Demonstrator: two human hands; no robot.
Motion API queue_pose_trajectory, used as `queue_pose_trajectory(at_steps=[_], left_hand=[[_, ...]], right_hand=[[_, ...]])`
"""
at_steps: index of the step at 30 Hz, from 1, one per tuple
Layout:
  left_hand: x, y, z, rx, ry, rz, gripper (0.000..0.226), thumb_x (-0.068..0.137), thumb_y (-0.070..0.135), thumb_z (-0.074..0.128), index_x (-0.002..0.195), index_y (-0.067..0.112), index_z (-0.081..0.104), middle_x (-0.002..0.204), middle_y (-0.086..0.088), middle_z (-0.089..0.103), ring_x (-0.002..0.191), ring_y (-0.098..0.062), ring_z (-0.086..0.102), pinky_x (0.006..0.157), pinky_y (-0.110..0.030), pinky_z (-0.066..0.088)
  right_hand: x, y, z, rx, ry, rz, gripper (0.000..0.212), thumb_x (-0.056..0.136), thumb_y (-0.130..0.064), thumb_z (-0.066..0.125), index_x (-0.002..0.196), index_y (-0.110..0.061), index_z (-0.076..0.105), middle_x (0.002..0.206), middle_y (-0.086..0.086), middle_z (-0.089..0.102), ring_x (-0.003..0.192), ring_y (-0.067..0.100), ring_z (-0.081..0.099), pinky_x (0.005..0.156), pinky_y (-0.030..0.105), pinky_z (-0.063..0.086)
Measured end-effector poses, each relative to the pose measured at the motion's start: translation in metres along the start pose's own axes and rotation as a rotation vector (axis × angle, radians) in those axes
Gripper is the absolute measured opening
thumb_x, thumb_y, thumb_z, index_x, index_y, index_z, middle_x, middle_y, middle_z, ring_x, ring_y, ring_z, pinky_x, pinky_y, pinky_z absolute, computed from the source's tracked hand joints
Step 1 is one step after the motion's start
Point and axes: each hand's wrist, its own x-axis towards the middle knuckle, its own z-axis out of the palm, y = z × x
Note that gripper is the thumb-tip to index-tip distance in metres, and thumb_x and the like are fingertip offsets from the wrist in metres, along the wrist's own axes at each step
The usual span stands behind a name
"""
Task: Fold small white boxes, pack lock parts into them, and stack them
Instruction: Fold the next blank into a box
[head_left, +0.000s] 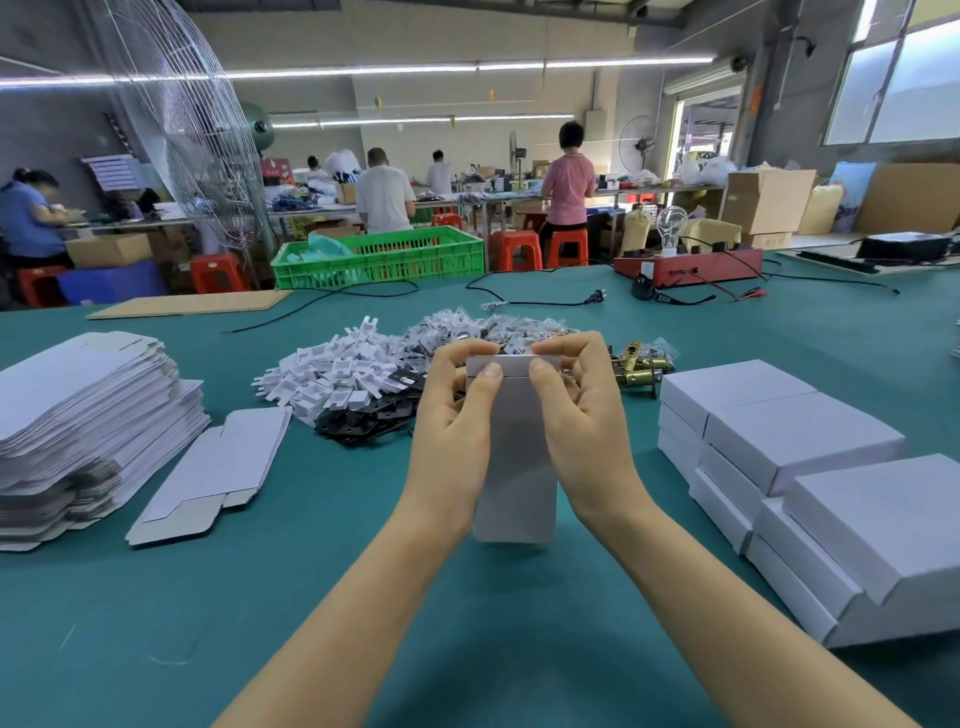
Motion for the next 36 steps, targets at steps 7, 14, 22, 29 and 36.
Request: queue_pose_trajectory(at_steps=[7,14,22,29,36], left_hand=[[0.001,-0.002,-0.001,0.003,0.003,-0.013,0.009,0.087,0.037,0.054,0.09,0.041,0.061,0.084,0.006,0.063,0.081,-0.016,0.056,0.067,-0.031,0.045],[0.001,-0.005,-0.001,0.018,0.029,-0.021,0.02,0.102,0.028,0.051,0.089,0.039,0.061,0.078,0.012,0.059,0.074,-0.006,0.054,0.067,-0.022,0.043],[0.001,-0.003,0.001,0.032,0.006,-0.015,0.022,0.103,0.026,0.047,0.093,0.04,0.061,0.085,0.004,0.058,0.08,-0.014,0.052,0.071,-0.032,0.042],[0.0,0.003,0.002,-0.053,0.018,-0.053,0.017,0.098,0.035,0.053,0.085,0.037,0.064,0.092,-0.005,0.06,0.085,-0.019,0.053,0.078,-0.043,0.041],[-0.001,0.005,0.004,-0.048,0.031,-0.053,0.011,0.084,0.04,0.055,0.077,0.037,0.062,0.088,-0.002,0.058,0.085,-0.018,0.05,0.08,-0.041,0.039]], right_hand=[[0.0,0.001,0.0,-0.002,0.004,0.039,0.017,0.097,-0.011,0.051,0.092,-0.027,0.051,0.087,-0.01,0.055,0.075,0.003,0.051,0.07,0.028,0.045],[-0.002,0.002,0.001,0.006,0.0,0.049,0.003,0.088,-0.025,0.05,0.087,-0.028,0.051,0.081,-0.014,0.056,0.074,0.008,0.051,0.069,0.028,0.043],[0.0,0.001,-0.002,0.008,-0.008,0.046,0.01,0.089,-0.018,0.051,0.085,-0.027,0.052,0.08,-0.009,0.058,0.072,0.008,0.052,0.067,0.029,0.042],[0.001,0.001,-0.002,0.037,-0.01,0.043,0.002,0.086,-0.024,0.052,0.085,-0.023,0.053,0.074,-0.021,0.057,0.068,-0.001,0.05,0.063,0.016,0.041],[0.002,0.002,-0.001,0.048,0.009,0.079,0.01,0.097,-0.017,0.053,0.087,-0.02,0.054,0.069,-0.027,0.057,0.065,-0.008,0.05,0.061,0.008,0.04]])
